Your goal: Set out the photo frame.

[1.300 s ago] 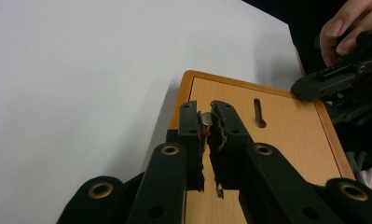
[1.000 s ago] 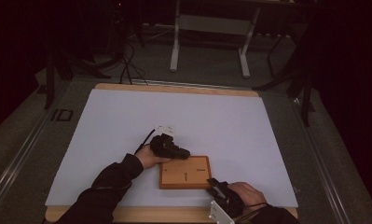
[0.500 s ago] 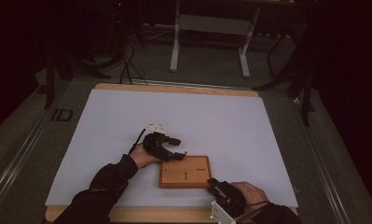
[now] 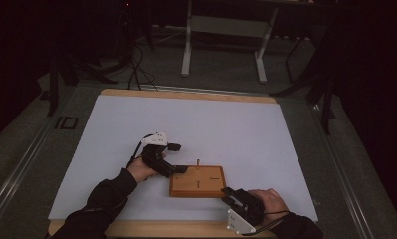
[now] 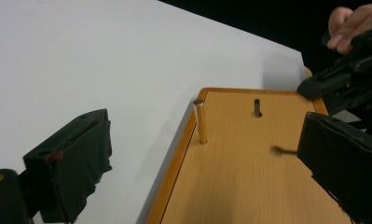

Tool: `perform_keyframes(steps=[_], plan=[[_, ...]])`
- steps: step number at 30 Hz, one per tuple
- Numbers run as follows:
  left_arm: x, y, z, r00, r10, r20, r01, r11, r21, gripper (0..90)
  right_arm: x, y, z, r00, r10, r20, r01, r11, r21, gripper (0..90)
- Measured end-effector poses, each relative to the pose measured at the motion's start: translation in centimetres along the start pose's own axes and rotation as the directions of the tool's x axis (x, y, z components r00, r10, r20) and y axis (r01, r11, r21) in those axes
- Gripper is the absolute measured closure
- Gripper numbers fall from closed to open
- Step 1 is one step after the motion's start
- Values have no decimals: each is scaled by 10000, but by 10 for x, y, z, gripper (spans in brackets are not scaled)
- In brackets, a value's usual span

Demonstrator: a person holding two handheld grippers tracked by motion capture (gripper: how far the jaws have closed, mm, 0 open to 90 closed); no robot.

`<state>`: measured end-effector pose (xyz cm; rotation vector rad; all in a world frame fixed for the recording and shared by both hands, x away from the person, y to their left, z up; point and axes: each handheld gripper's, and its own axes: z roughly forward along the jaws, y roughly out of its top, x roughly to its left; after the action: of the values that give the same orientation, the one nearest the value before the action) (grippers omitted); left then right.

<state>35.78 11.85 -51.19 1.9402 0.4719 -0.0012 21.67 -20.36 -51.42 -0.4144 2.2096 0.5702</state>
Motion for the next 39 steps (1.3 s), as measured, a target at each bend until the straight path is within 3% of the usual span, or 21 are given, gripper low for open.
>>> perform_keyframes(steps=[7,12,20,28,36,37,39], plan=[[-1,-9,-23,9984,2,-566,-27,9990,-443,31,-12,0,-2,9984,376,-412,-382,9992,-139,679],[-5,-13,-36,9965,107,-826,-138,9992,-366,31,-23,-1,-4,9964,616,-576,-632,9976,-277,686],[-12,-16,-47,9941,235,-1055,-257,9995,-197,31,-40,-6,-4,9905,927,-1013,-979,9940,-479,689],[-22,-22,-50,9958,214,-890,-231,9996,-174,31,-57,-9,-3,9829,1259,-1344,-1340,9895,-535,695],[-35,-25,-59,9933,364,-1100,-413,9982,-425,30,-78,-16,0,9654,1942,-1740,-2068,9767,-573,697],[-37,-25,-60,9925,406,-1155,-462,9979,-462,30,-84,-19,1,9571,2148,-1943,-2315,9705,-675,697],[-41,-25,-63,9892,538,-1364,-618,9965,-556,30,-88,-21,3,9521,2279,-2040,-2474,9660,-755,697]])
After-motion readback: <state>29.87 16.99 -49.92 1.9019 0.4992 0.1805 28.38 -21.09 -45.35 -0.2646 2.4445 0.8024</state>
